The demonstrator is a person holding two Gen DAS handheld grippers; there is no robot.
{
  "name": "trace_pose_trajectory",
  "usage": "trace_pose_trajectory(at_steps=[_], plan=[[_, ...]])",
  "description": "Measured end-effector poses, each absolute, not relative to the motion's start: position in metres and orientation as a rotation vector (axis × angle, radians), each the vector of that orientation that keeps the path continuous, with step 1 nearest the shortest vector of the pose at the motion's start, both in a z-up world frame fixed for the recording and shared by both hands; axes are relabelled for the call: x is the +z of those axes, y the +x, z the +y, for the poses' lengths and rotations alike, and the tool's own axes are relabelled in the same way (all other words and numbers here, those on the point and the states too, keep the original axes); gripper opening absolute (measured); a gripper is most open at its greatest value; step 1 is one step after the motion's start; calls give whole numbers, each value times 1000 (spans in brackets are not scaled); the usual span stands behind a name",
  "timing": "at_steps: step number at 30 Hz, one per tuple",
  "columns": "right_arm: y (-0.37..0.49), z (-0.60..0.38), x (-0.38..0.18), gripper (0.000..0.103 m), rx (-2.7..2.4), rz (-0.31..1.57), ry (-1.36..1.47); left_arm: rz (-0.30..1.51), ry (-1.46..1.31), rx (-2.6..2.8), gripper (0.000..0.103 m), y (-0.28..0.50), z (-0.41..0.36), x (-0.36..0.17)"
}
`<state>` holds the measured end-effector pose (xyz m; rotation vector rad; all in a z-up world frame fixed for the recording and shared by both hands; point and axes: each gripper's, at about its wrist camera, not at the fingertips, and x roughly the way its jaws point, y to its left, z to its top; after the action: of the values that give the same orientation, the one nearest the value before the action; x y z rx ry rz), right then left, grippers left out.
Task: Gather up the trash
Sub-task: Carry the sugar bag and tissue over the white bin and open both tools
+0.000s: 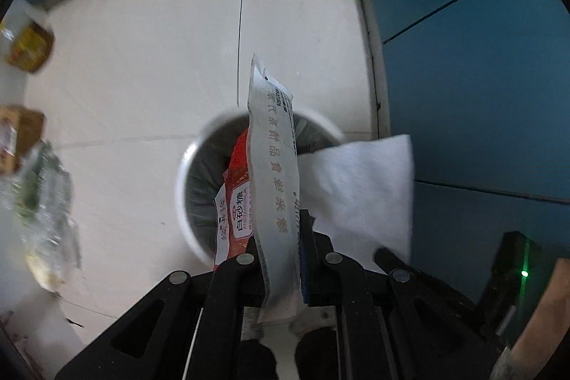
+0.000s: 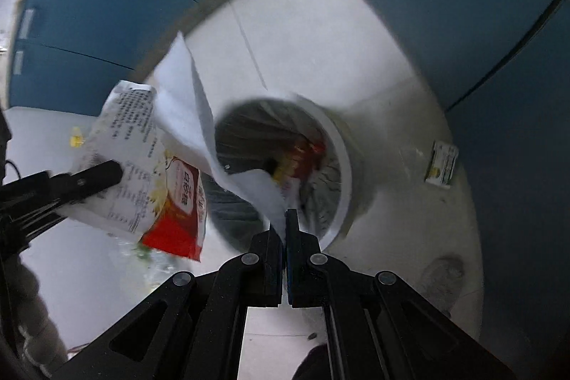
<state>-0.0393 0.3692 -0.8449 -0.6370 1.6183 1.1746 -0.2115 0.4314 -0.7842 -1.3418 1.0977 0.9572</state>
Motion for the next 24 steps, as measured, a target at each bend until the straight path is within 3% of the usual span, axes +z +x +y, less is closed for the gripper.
trace_pose_trajectory(at_steps=[7,9,10,11,12,13,16,19,21,24], plan=[[-61,393,-913,1,1179,1692,-712,1014,-1463,895,14,-222,434,-818],[-65,398,-917,10,1174,1713,-756,1014,-1459,908,20,-223,435,-811],[-66,398,-916,18,1169,1714,-772,1024,-1439,919,28,-222,435,-805],[-64,396,-909,40,1173,1705,-771,1030,-1418,932,56,-222,437,-798],[-63,396,-903,57,1178,1694,-770,1030,-1406,943,91,-221,441,-794],[-61,395,-895,60,1181,1674,-776,1027,-1392,953,100,-223,441,-787],[-56,392,-870,64,1183,1619,-804,1030,-1368,974,101,-229,440,-767],[-53,388,-842,79,1186,1546,-835,1037,-1324,1022,101,-240,433,-739],[-55,384,-817,96,1190,1491,-867,1047,-1270,1076,101,-246,426,-714],[-62,378,-768,102,1196,1401,-904,1080,-1147,1163,101,-252,410,-670]])
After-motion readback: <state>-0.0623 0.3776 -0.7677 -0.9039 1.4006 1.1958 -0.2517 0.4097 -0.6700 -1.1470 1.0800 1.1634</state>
